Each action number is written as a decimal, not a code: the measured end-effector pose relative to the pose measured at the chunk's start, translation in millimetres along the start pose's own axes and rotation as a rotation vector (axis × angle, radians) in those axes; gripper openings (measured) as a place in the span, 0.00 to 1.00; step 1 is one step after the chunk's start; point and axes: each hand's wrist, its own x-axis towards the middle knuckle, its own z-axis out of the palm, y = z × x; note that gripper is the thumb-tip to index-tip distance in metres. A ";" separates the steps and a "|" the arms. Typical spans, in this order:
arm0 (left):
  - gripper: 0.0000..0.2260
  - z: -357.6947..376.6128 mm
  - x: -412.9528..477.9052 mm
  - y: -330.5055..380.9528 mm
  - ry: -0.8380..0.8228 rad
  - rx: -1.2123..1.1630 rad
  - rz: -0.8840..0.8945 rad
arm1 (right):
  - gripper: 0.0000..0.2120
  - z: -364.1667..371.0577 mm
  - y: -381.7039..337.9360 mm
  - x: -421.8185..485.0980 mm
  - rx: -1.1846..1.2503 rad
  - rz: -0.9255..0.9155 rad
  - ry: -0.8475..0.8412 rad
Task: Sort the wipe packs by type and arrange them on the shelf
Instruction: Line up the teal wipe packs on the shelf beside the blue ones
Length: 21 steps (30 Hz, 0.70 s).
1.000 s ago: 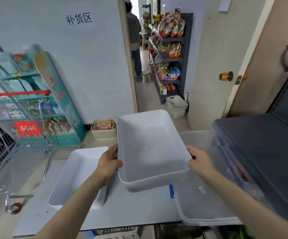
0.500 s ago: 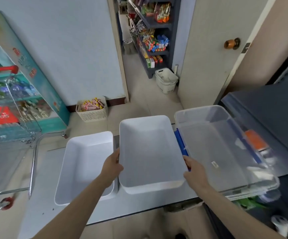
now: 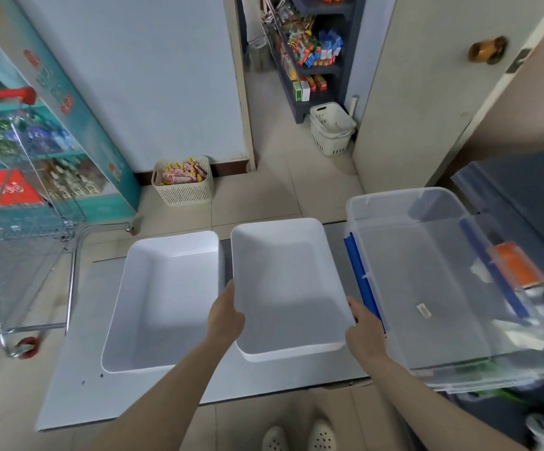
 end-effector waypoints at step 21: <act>0.21 15.9 19.3 -3.2 0.008 0.189 -0.193 | 0.32 4.7 6.9 39.3 -0.162 -0.038 -0.098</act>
